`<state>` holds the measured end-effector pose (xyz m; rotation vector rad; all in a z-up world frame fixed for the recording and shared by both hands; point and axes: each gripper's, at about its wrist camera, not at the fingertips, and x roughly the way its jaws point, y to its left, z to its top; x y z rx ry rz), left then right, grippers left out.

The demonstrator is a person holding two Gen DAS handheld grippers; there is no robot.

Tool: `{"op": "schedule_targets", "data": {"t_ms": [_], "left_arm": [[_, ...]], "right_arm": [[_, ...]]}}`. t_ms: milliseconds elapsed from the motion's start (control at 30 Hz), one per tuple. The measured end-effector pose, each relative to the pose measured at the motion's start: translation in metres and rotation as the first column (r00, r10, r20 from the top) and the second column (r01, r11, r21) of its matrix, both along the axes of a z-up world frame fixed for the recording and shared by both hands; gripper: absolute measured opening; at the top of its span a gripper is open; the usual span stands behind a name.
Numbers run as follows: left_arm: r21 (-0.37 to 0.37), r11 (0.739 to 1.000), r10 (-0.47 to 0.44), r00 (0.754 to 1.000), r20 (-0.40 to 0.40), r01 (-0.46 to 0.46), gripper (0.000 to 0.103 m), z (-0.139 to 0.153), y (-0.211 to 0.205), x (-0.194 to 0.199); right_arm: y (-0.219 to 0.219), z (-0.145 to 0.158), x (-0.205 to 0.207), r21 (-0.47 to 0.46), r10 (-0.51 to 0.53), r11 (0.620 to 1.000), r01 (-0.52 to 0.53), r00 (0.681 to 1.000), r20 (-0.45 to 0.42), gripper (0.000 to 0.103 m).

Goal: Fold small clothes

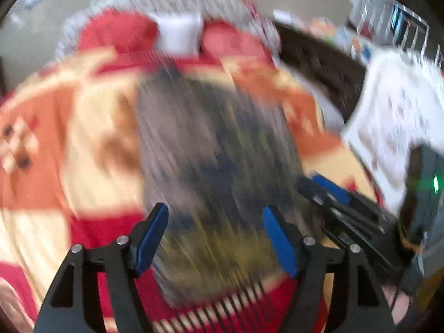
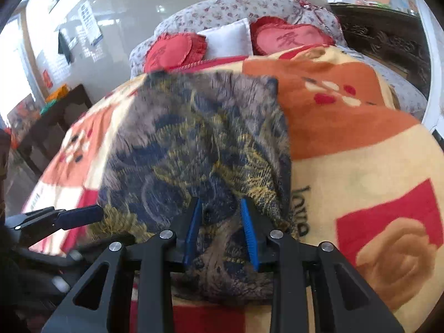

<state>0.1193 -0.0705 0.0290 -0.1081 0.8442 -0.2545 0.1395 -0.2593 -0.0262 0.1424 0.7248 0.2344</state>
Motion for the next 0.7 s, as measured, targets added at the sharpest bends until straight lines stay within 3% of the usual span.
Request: {"op": "schedule_targets", "data": {"t_ms": [33, 133, 233, 300, 333, 367, 400, 433, 500, 533, 567, 700], "left_arm": [[-0.008, 0.999, 0.046, 0.997, 0.057, -0.045, 0.075, 0.018, 0.008, 0.017], [-0.022, 0.993, 0.119, 0.989, 0.086, -0.118, 0.074, 0.038, 0.013, 0.074], [0.022, 0.974, 0.221, 0.969, 0.106, -0.225, 0.074, 0.029, 0.004, 0.132], [-0.014, 0.968, 0.252, 0.966, 0.049, -0.252, 0.073, 0.008, 0.003, 0.156], [0.004, 0.967, 0.254, 0.967, 0.001, -0.254, 0.073, -0.011, -0.002, 0.168], [0.070, 0.966, 0.250, 0.967, -0.042, -0.247, 0.076, -0.036, -0.009, 0.177], [0.101, 0.967, 0.238, 0.970, -0.050, -0.232, 0.087, -0.050, -0.012, 0.179], [0.096, 0.968, 0.237, 0.971, -0.023, -0.234, 0.091, -0.062, -0.012, 0.176], [0.024, 0.964, 0.266, 0.963, -0.050, -0.265, 0.103, -0.068, 0.002, 0.179], [-0.040, 0.962, 0.266, 0.958, -0.108, -0.272, 0.102, -0.076, 0.011, 0.185], [-0.060, 0.960, 0.265, 0.957, -0.118, -0.273, 0.102, -0.076, 0.014, 0.188], [-0.016, 0.962, 0.269, 0.955, -0.123, -0.273, 0.103, -0.072, 0.006, 0.187]], "right_arm": [[0.000, 0.010, 0.003, -0.004, -0.011, 1.000, 0.011, 0.999, 0.032, 0.016], [0.000, 0.043, 0.044, -0.019, -0.072, 0.997, 0.073, 0.995, 0.064, 0.017], [0.006, 0.053, 0.101, 0.005, -0.118, 0.993, 0.118, 0.992, 0.038, 0.017], [0.011, 0.045, 0.131, 0.011, -0.139, 0.990, 0.139, 0.990, 0.014, 0.017], [0.014, 0.034, 0.148, 0.008, -0.139, 0.990, 0.139, 0.990, -0.018, 0.018], [0.018, 0.020, 0.162, -0.014, -0.131, 0.991, 0.130, 0.989, -0.063, 0.018], [0.022, -0.003, 0.174, -0.064, -0.129, 0.990, 0.122, 0.984, -0.120, 0.019], [0.024, -0.019, 0.178, -0.080, -0.124, 0.990, 0.113, 0.981, -0.151, 0.021], [0.016, -0.033, 0.168, -0.025, -0.132, 0.991, 0.130, 0.986, -0.098, 0.021], [0.014, -0.033, 0.168, -0.010, -0.132, 0.991, 0.131, 0.987, -0.098, 0.021], [0.011, -0.034, 0.168, -0.003, -0.131, 0.991, 0.132, 0.986, -0.102, 0.021], [0.007, -0.035, 0.170, 0.021, -0.123, 0.992, 0.126, 0.985, -0.123, 0.021]]}}
